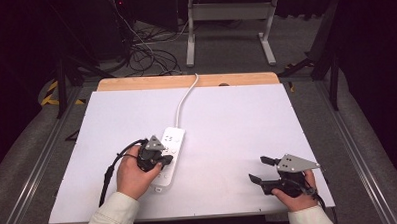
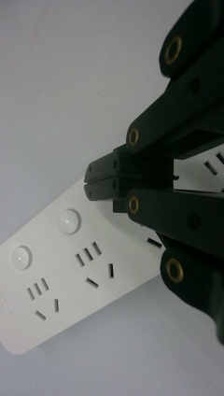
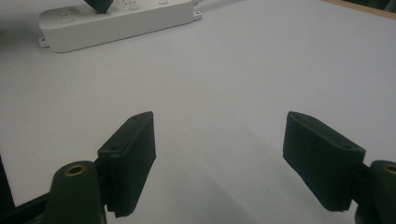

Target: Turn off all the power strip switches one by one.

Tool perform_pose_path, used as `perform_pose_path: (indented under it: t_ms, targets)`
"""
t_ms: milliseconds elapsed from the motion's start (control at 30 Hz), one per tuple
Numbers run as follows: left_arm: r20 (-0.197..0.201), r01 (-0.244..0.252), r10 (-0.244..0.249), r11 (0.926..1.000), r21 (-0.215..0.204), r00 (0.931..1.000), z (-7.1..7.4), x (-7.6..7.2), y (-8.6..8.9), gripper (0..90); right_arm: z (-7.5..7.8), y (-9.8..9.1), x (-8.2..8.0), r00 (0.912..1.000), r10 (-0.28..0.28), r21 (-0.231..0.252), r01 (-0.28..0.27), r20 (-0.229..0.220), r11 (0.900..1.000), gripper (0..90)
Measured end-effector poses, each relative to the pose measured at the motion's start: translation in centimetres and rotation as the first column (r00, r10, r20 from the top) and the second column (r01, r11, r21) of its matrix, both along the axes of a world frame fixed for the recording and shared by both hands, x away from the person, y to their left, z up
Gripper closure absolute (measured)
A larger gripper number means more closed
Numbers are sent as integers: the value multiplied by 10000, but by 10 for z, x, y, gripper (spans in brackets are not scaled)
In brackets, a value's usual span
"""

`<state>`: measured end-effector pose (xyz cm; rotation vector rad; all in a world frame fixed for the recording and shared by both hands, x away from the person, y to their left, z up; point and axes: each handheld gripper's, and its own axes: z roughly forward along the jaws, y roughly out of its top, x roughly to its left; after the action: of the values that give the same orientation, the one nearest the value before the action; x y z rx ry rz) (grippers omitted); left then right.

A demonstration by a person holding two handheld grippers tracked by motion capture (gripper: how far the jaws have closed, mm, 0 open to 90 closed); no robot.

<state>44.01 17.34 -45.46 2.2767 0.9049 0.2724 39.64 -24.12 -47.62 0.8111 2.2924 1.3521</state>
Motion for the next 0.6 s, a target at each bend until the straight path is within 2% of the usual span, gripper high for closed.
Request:
perform_pose_path:
  t_ms: [200,300,600]
  targets:
    - [-56,135,-135,9999,17,9999,0,1,1,900,0,0,0,10000,8,5,-8,-3,10000,262]
    - [65,178,-179,9997,146,9998,0,1,1,900,0,0,0,10000,16,-17,-16,5,10000,261]
    - [143,222,-224,9996,175,9996,-1,0,0,900,0,1,0,10000,25,-13,-25,-6,10000,261]
